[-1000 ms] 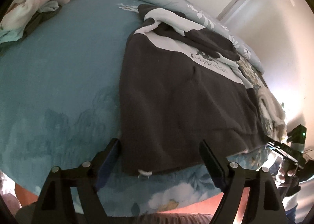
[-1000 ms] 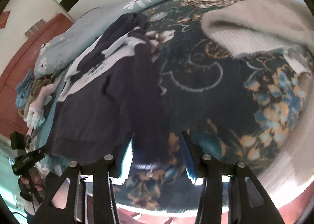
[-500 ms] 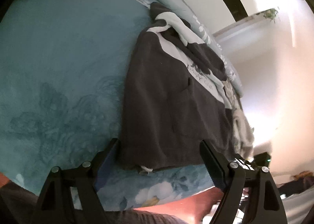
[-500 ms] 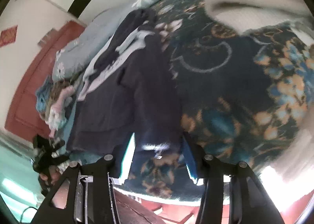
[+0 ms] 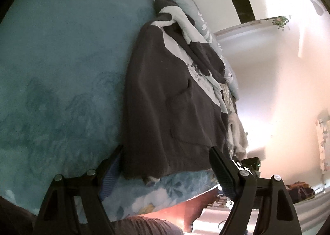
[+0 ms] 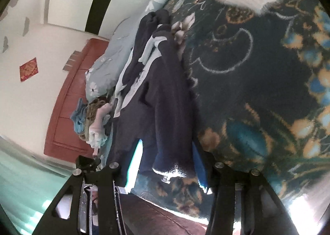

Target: Fold clothes

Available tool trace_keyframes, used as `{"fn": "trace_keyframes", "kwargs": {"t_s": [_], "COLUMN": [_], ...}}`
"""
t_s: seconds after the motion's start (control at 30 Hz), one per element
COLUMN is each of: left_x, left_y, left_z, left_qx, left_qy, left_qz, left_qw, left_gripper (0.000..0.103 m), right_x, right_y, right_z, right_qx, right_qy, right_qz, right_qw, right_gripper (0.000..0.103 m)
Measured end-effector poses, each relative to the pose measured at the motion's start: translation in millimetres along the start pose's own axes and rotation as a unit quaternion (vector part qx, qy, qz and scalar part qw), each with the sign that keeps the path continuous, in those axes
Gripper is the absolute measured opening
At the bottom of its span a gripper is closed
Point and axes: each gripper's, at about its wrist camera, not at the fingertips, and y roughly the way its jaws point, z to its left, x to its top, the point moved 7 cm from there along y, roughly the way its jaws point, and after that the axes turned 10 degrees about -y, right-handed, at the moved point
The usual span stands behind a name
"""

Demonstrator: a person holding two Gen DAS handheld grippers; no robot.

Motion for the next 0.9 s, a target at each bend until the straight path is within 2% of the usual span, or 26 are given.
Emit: {"fn": "trace_keyframes", "kwargs": {"t_s": [0.13,0.17,0.23,0.27,0.33,0.37,0.5,0.63,0.77,0.9], "left_x": [1,1,0,0,-1,-1,-3,6,19,36], "left_y": [-1,-1,-3,-3,-5,-6,-10,-32,-46,-57], "left_z": [4,6,10,12,15,17,19,1,-25,-49], "left_qx": [0.000,0.000,0.002,0.002,0.003,0.004,-0.002,-0.062,-0.095,-0.107], "left_qy": [-0.008,-0.011,-0.016,-0.019,-0.024,-0.027,-0.030,-0.035,-0.025,-0.007], "left_qz": [-0.002,-0.003,-0.004,-0.005,-0.007,-0.008,-0.011,-0.026,-0.039,-0.051], "left_qw": [1.0000,0.9999,0.9999,0.9998,0.9997,0.9996,0.9995,0.9971,0.9943,0.9929], "left_gripper": [0.082,0.078,0.065,0.050,0.029,0.026,0.024,0.022,0.022,0.022], "right_x": [11,12,10,7,3,1,0,17,40,69], "right_y": [7,10,12,13,11,9,3,-11,-17,-18], "right_z": [-3,-3,-2,-3,-7,-9,-3,8,22,38], "right_qx": [0.017,0.023,0.028,0.025,0.015,0.010,0.002,0.029,0.049,0.067], "right_qy": [0.015,0.018,0.017,0.017,0.020,0.021,0.010,0.005,-0.009,-0.023], "right_qz": [-0.003,0.001,0.009,0.015,0.016,0.015,0.009,-0.023,-0.036,-0.049], "right_qw": [1.000,1.000,0.999,0.999,1.000,1.000,1.000,0.999,0.998,0.996], "right_gripper": [0.048,0.047,0.034,0.030,0.019,0.019,0.016,0.015,0.015,0.015]}}
